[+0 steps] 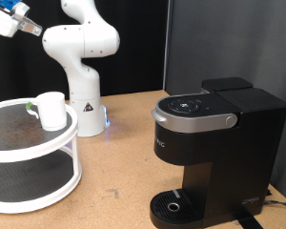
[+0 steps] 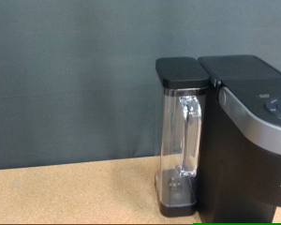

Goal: Make a cup of coffee with the keurig machine

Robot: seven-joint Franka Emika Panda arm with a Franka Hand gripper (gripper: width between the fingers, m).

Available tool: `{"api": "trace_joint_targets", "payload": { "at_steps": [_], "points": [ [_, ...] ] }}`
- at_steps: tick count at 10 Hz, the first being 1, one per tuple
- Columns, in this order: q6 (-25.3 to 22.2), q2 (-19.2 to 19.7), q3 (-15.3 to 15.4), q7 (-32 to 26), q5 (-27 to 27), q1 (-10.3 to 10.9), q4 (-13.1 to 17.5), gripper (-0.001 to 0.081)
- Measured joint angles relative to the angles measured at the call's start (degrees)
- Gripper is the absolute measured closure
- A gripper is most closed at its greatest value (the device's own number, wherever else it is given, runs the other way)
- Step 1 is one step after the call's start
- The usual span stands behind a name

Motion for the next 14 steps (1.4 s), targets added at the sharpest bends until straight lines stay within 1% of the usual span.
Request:
{"api": "trace_joint_targets", "payload": {
  "at_steps": [1,4,5,9,11,14],
  "points": [
    [0.7,0.2,-0.4,0.0,-0.4,-0.4,-0.1,0.0803],
    [3.0,0.6,-2.4,0.6,-2.4,-3.0,-1.0,0.0803],
    [3.8,1.0,-3.1,0.5,-3.2,-3.3,-1.3,0.0803],
    [7.0,2.3,-4.9,-1.7,-4.3,-3.3,-2.8,0.0803],
    [8.5,2.9,-5.8,-3.9,-6.0,-3.3,-4.0,0.0803],
    [14.8,4.0,-6.7,-6.7,-7.1,-3.3,-7.5,0.0803]
  ]
}}
